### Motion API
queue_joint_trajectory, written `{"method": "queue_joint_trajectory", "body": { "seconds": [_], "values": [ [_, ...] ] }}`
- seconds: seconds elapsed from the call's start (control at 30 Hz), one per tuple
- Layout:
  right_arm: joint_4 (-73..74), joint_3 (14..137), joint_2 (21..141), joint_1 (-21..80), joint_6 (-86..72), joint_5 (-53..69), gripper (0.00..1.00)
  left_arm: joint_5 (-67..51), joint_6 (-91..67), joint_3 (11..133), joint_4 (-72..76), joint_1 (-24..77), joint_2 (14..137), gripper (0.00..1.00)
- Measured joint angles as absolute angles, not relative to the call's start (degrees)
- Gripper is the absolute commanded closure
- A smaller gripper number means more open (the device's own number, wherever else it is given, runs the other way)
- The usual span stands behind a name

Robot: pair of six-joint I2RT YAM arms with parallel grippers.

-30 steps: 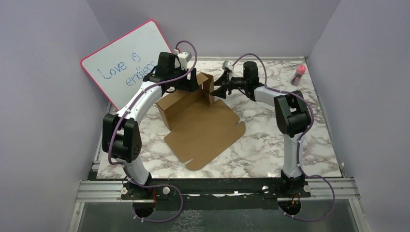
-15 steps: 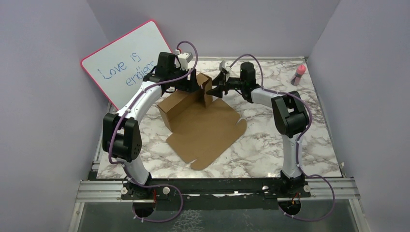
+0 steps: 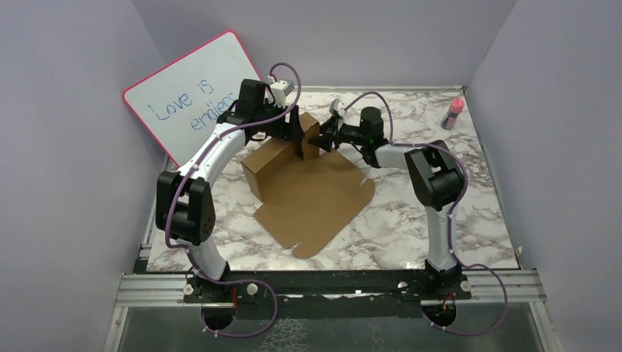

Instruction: Fold the paper box

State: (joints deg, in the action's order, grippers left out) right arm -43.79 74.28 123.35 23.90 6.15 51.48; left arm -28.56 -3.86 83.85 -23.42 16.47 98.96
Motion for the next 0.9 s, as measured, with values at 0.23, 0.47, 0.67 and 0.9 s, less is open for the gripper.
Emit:
{"method": "queue_joint_trajectory", "body": {
  "seconds": [0.23,0.47,0.67,0.9],
  "values": [
    [-48.3,73.4,123.3,25.3,4.3,46.3,0.57,-30.6,-3.8,83.9,-23.4,16.5,99.0,0.27],
    [-51.5,73.0,123.5,27.0,3.5,40.7,0.67,-32.4,-3.9,83.9,-23.4,16.5,99.5,0.24],
    [-53.5,71.3,123.5,27.7,3.2,36.8,0.75,-34.1,-4.8,84.7,-23.4,16.5,100.9,0.23],
    [-54.1,68.1,121.9,28.3,3.3,32.2,0.78,-35.7,-6.7,84.9,-23.3,16.5,101.5,0.23]
  ]
}}
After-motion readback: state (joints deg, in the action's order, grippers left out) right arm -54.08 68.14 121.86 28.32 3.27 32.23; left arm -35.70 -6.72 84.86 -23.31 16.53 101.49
